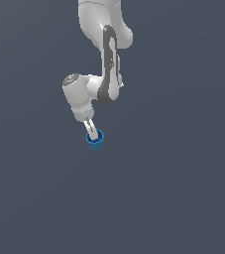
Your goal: Pick up the object and move it to a goal position.
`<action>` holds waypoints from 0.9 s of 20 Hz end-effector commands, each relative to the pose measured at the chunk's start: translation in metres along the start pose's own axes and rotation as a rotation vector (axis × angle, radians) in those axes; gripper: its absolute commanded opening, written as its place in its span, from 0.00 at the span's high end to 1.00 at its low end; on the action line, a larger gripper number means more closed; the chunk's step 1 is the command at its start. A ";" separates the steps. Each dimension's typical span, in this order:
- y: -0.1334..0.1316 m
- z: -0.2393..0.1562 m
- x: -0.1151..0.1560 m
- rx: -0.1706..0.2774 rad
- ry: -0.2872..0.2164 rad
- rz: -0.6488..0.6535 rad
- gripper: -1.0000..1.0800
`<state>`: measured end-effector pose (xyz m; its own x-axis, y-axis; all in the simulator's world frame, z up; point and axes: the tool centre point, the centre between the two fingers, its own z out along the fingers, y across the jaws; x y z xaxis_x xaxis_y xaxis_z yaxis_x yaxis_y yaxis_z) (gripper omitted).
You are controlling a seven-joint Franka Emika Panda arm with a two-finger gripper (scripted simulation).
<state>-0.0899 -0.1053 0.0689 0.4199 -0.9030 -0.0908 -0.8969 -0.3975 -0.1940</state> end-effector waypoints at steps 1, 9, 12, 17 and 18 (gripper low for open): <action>-0.002 -0.003 -0.004 0.002 0.001 -0.001 1.00; -0.008 -0.023 -0.037 0.002 0.001 -0.001 1.00; -0.012 -0.034 -0.056 0.002 0.001 -0.001 1.00; -0.019 -0.055 -0.091 0.002 0.001 -0.001 1.00; -0.021 -0.060 -0.098 0.002 0.001 -0.001 1.00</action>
<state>-0.1178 -0.0277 0.1313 0.4205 -0.9027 -0.0915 -0.8967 -0.3981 -0.1936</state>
